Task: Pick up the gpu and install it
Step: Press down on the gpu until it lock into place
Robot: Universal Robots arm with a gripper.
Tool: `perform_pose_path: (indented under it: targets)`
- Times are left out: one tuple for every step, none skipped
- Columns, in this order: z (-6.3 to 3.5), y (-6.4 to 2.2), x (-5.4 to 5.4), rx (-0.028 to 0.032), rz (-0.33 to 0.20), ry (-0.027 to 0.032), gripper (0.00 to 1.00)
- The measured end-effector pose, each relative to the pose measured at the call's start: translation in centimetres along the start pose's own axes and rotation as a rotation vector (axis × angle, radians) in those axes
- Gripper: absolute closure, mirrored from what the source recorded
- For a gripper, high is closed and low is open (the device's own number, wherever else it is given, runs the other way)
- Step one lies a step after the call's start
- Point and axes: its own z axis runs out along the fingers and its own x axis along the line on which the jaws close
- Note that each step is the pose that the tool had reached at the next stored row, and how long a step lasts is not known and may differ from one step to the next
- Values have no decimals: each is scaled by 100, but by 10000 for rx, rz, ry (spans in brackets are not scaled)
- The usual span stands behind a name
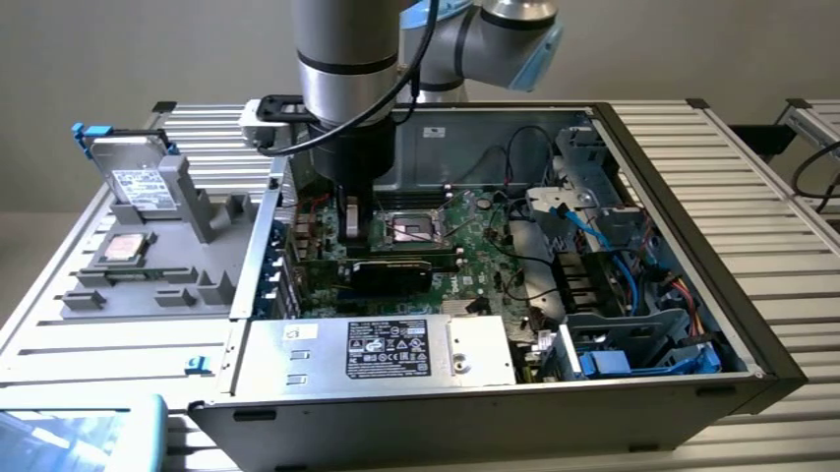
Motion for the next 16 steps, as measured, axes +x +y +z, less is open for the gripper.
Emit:
perform_pose_path:
  targets:
    - [10, 14, 0, 12, 0, 1, 88]
    - [20, 30, 0, 26, 0, 0, 88]
    - [31, 43, 0, 47, 0, -1, 88]
    - [42, 47, -1, 80, 2, -4, 88]
    - [52, 47, -1, 109, 2, -6, 88]
    - [61, 46, -1, 138, 2, -7, 88]
    - [69, 49, -2, 176, 3, -9, 88]
    - [76, 52, -7, 209, 5, -8, 88]
    - [80, 55, -14, 228, 5, -9, 88]
    - [83, 57, -21, 239, 5, -10, 88]
    - [86, 60, -29, 248, 5, -10, 88]
    - [88, 65, -37, 256, 5, -10, 88]
    - [91, 73, -38, 267, 6, -11, 88]
    - [94, 81, -38, 276, 6, -10, 88]
    - [99, 86, -38, 283, 6, -11, 88]
    - [103, 88, -38, 289, 6, -10, 88]
